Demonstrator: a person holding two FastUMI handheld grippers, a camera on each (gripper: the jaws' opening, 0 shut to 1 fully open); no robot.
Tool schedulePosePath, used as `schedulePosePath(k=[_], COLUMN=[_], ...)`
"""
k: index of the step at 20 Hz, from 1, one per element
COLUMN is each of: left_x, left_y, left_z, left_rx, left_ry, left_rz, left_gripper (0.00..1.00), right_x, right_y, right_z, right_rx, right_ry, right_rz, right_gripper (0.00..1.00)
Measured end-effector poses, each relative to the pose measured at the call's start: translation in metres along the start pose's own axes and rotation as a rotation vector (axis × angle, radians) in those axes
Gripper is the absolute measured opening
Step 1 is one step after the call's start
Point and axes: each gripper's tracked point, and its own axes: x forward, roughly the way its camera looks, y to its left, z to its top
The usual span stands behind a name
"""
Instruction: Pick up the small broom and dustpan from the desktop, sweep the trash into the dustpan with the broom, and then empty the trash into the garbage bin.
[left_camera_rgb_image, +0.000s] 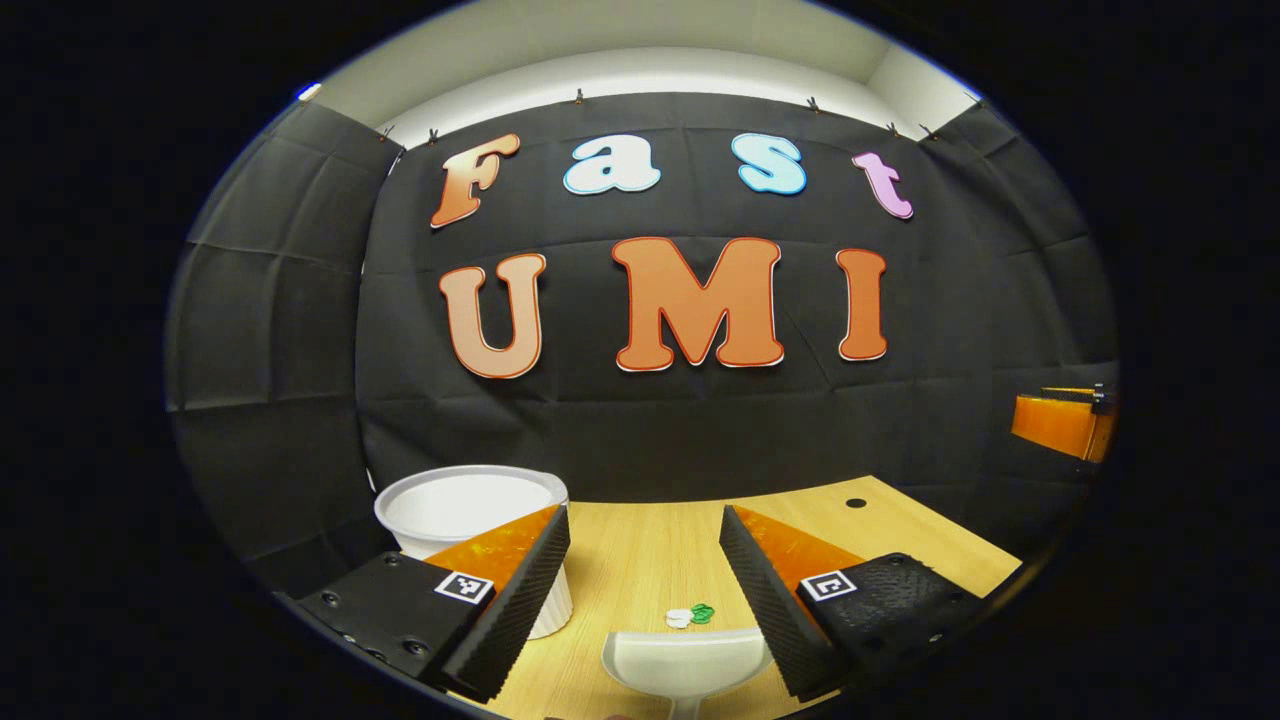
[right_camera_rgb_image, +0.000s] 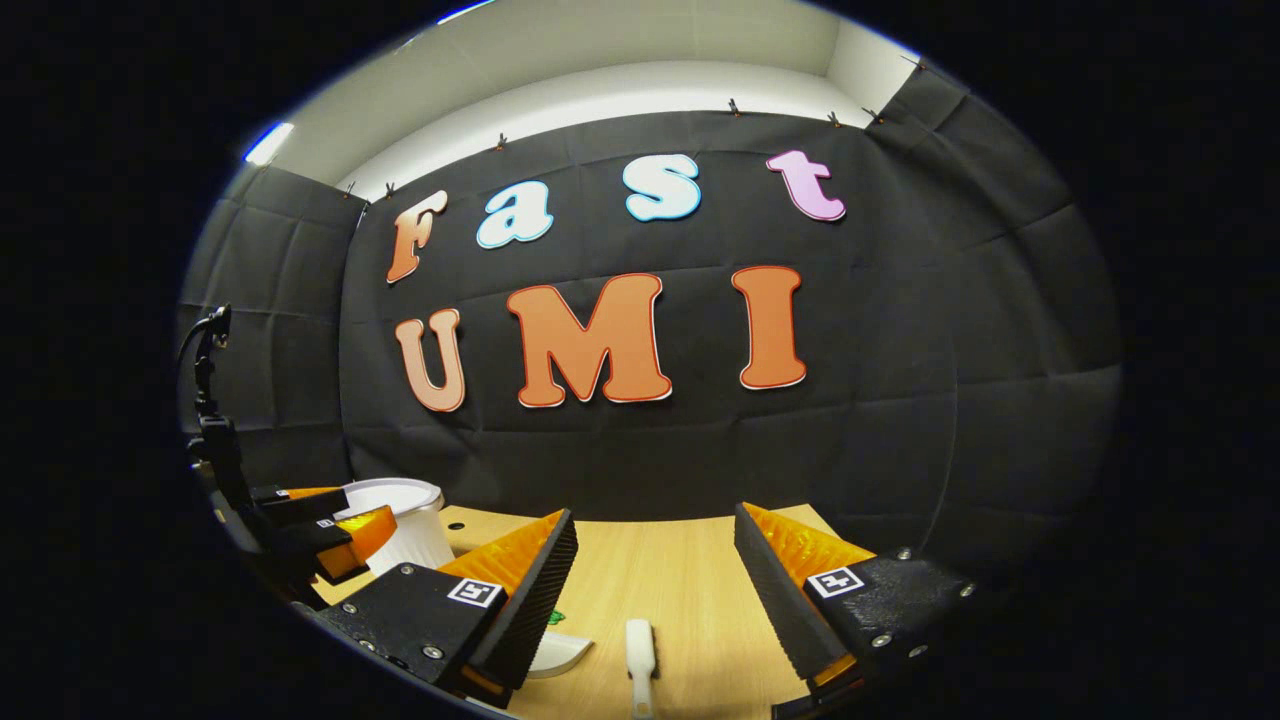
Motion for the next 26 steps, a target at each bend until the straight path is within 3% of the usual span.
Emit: schedulePosePath(k=[8, 19, 20, 21, 26], left_x=[-0.008, -0.019, -0.019, -0.018, -0.012], left_y=[0.015, 0.038, 0.038, 0.037, 0.033], left_z=[-0.004, -0.022, -0.024, -0.027, -0.032], left_rx=[0.038, 0.004, -0.007, -0.012, 0.012], left_ry=[0.006, 0.050, 0.058, 0.064, 0.077], left_rz=[0.005, 0.041, 0.037, 0.037, 0.030], left_gripper=[0.95, 0.95, 1.00, 0.95, 0.95], right_x=[-0.005, -0.001, 0.000, 0.002, 0.008], right_y=[0.009, 0.028, 0.028, 0.027, 0.023], right_z=[-0.003, -0.015, -0.015, -0.016, -0.019], right_rx=[-0.002, -0.020, -0.016, -0.015, -0.006], right_ry=[0.011, 0.050, 0.052, 0.054, 0.064], right_rz=[-0.007, 0.035, 0.039, 0.040, 0.032], right_gripper=[0.95, 0.95, 0.95, 0.95, 0.95])
